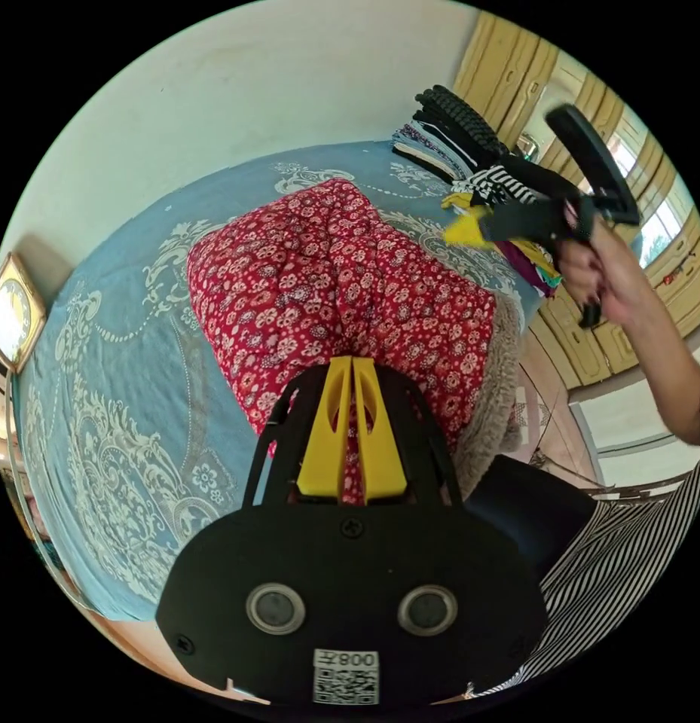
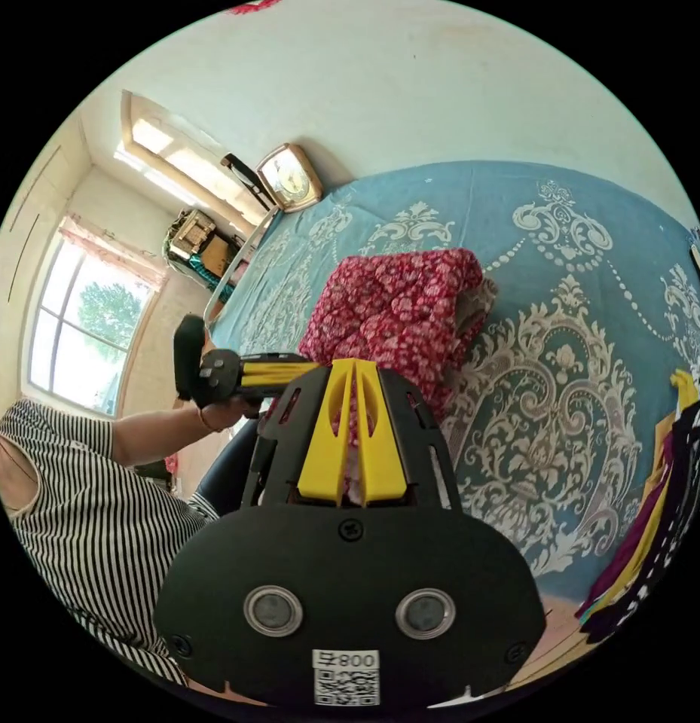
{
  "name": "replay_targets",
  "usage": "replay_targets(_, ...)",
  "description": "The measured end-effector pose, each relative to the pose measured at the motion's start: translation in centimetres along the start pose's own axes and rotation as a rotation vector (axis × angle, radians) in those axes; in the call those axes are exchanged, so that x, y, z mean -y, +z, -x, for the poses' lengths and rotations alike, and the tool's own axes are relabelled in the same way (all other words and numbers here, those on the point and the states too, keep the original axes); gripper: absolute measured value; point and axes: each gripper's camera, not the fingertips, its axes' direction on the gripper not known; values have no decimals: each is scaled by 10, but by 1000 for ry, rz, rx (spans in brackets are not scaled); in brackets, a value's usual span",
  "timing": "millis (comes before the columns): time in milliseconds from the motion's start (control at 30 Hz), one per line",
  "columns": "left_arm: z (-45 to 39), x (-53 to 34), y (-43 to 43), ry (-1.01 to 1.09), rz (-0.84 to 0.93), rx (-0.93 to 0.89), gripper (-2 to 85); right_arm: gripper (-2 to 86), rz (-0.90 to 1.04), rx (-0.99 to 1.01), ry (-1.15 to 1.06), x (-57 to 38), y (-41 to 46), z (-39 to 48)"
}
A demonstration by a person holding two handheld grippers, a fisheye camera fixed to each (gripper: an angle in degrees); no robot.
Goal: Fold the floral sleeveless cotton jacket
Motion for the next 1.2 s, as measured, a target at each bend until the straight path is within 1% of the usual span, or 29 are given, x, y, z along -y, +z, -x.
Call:
replay_targets(67, 8, -5, 5, -5, 2, -11, 1, 1, 127, -70, 15, -40, 32, 21)
replay_targets(100, 9, -6, 7, 3, 6, -19, 1, 1, 154, -101, 20, -48, 41, 24)
replay_targets(133, 13, -7, 7, 11, 17, -25, 1, 1, 145, -140, 31, -60, 52, 27)
replay_targets(200, 19, -8, -3, 5, 24, -27, 1, 1, 113, -123, 65, -67, 58, 25)
replay_targets(267, 22, -23, -29, -4, -47, -4, 2, 1, 123, -97, 94, -64, 58, 26)
replay_targets(333, 21, -42, -38, -13, -69, 36, 2, 1, 146, -147, 60, -64, 60, 39)
replay_targets(400, 23, -59, -27, -31, -32, 47, 2, 1, 148, -213, 23, -69, 62, 53)
replay_targets(467, 30, -71, 24, -35, 127, 77, 3, 2, 143, -278, -9, -76, 67, 68)
replay_targets(533, 38, -77, 39, -37, 112, 114, 5, 3, 143, -276, -18, -81, 72, 73)
replay_targets(600, 52, -77, 38, -82, 118, 79, 7, 5, 133, -290, -23, -87, 69, 76)
replay_targets(700, 75, -89, 21, -87, 48, 24, 16, 13, 103, -247, -11, -101, 51, 70)
replay_targets(767, 107, -109, 5, -161, -56, -57, 38, 40, 25, -122, 24, -117, 21, 57)
replay_targets(800, 116, -115, 2, -183, -87, -85, 48, 57, -5, -90, 46, -123, 13, 52)
replay_targets(833, 137, -127, -1, -240, -131, -144, 76, 84, -65, -32, 92, -135, -4, 42)
replay_targets(867, 160, -139, 0, -308, -153, -204, 114, 106, -123, 10, 130, -148, -20, 30)
replay_targets(933, 194, -155, 15, -411, -141, -277, 159, 131, -188, 30, 190, -167, -36, 11)
replay_targets(1000, 224, -167, 42, -487, -93, -346, 187, 154, -183, 37, 247, -178, -37, -12)
replay_targets(1067, 261, -178, 89, -574, -25, -541, 218, 168, -136, 111, 297, -185, -24, -46)
replay_targets(1100, 269, -180, 102, -594, -16, -597, 224, 171, -125, 136, 307, -186, -19, -53)
replay_targets(1133, 282, -184, 124, -629, -12, -696, 234, 177, -95, 156, 322, -187, -9, -67)
replay_targets(1167, 293, -187, 142, -666, -16, -763, 240, 183, -60, 161, 331, -188, 2, -79)
replay_targets(1200, 298, -189, 150, -685, -23, -787, 241, 187, -46, 168, 336, -189, 7, -85)
